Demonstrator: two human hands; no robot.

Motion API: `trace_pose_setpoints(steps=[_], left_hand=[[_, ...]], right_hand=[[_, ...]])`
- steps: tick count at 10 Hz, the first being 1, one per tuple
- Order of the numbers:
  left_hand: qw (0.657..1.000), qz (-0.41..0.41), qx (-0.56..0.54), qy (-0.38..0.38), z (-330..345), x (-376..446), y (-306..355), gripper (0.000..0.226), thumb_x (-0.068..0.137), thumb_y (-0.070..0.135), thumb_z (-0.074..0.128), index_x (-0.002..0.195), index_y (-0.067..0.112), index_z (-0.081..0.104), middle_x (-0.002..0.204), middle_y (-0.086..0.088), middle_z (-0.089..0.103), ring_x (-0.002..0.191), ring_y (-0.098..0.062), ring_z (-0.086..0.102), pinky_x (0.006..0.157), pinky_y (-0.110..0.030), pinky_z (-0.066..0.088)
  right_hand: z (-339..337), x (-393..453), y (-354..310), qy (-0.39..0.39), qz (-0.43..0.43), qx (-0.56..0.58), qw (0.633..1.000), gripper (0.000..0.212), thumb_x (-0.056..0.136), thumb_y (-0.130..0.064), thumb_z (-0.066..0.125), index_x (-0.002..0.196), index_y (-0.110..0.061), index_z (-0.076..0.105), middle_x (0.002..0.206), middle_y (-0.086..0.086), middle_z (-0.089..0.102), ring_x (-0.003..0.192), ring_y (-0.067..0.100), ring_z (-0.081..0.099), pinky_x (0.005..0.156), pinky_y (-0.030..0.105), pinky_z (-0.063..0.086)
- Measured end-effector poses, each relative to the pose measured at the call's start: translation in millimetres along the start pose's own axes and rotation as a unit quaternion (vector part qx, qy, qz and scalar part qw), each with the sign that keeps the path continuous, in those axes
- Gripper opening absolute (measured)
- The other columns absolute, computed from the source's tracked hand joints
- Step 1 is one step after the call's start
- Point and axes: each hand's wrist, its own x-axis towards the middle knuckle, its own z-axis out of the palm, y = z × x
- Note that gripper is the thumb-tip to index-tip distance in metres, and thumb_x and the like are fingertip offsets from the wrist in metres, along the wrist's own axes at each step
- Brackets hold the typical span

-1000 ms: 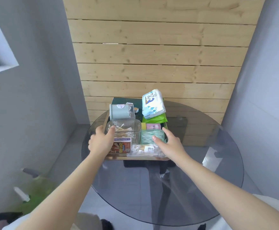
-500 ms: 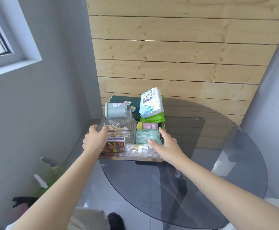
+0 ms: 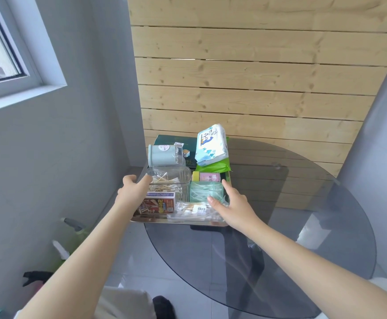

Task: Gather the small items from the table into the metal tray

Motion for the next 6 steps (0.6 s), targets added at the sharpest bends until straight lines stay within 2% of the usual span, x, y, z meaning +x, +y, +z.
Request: trace_pose_setpoints(steps=[1, 2, 3, 4, 5, 6], left_hand=[[1.000, 0.004, 0.001, -0.002, 1, 0, -2, 0.084, 0.069, 0.061, 0.041, 0.143, 0.025, 0.026, 0.143, -0.012, 0.040, 0.124, -0.034, 0.044, 0.103, -0.050, 0.039], [1.000, 0.018, 0.006, 0.012, 4, -1, -3, 0.072, 0.083, 0.053, 0.041, 0.146, 0.023, 0.022, 0.147, -0.015, 0.032, 0.125, -0.036, 0.042, 0.097, -0.044, 0.038], [0.997, 0.058, 0.031, 0.036, 7, -6, 1, 0.076, 0.079, 0.053, 0.039, 0.147, 0.022, 0.023, 0.148, -0.016, 0.028, 0.129, -0.037, 0.038, 0.107, -0.047, 0.030], [0.983, 0.134, 0.084, 0.097, 11, -18, 9, 0.064, 0.086, 0.043, 0.045, 0.144, 0.020, 0.030, 0.148, -0.014, 0.031, 0.137, -0.032, 0.030, 0.117, -0.050, 0.012], [0.956, 0.252, 0.087, 0.126, 17, -31, 18, 0.054, 0.089, 0.035, 0.046, 0.139, 0.018, 0.038, 0.145, -0.010, 0.036, 0.137, -0.026, 0.028, 0.117, -0.047, 0.008], [0.923, 0.343, 0.124, 0.122, 28, -45, 29, 0.058, 0.081, 0.038, 0.038, 0.135, 0.018, 0.043, 0.139, -0.010, 0.041, 0.132, -0.026, 0.033, 0.114, -0.042, 0.009]], right_hand=[[1, 2, 0, 0.002, 0.006, 0.005, 1.000, 0.077, 0.089, -0.051, 0.049, 0.150, -0.023, 0.013, 0.158, 0.000, 0.021, 0.146, 0.025, 0.009, 0.114, 0.043, 0.019], [0, 6, 2, 0.001, 0.018, 0.004, 1.000, 0.072, 0.091, -0.052, 0.044, 0.150, -0.024, 0.014, 0.158, 0.000, 0.022, 0.146, 0.026, 0.013, 0.114, 0.044, 0.020], [-5, 9, 4, 0.011, 0.033, -0.005, 0.999, 0.070, 0.091, -0.053, 0.042, 0.149, -0.024, 0.016, 0.157, -0.001, 0.026, 0.144, 0.027, 0.024, 0.113, 0.043, 0.026], [-20, 8, -5, 0.050, 0.027, -0.034, 0.998, 0.067, 0.091, -0.049, 0.045, 0.147, -0.020, 0.024, 0.153, 0.002, 0.034, 0.140, 0.028, 0.032, 0.111, 0.043, 0.032], [-41, -3, -27, 0.148, -0.054, -0.036, 0.987, 0.050, 0.091, -0.035, 0.052, 0.137, -0.018, 0.044, 0.141, 0.001, 0.050, 0.131, 0.023, 0.043, 0.106, 0.035, 0.037], [-80, -29, -68, 0.247, -0.155, 0.056, 0.955, 0.027, 0.089, -0.023, 0.057, 0.117, -0.024, 0.060, 0.114, -0.003, 0.066, 0.099, 0.003, 0.059, 0.091, 0.020, 0.046]])
